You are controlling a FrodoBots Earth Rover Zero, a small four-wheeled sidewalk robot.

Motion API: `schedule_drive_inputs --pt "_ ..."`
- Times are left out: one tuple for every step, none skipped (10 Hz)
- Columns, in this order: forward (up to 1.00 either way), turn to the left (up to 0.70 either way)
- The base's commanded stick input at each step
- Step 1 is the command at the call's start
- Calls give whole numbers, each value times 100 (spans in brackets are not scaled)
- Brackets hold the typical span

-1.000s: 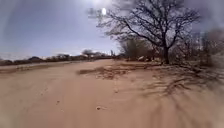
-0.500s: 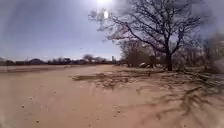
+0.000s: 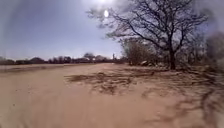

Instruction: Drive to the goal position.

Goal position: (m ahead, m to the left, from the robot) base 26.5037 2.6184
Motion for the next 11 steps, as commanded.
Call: schedule_drive_inputs --pt "100 0" --pt "100 0" --pt "100 0" --pt "100 0" --pt "100 0" --pt "100 0" --pt "100 0" --pt "100 0" --pt "100 0" --pt "100 0" --pt "100 0"
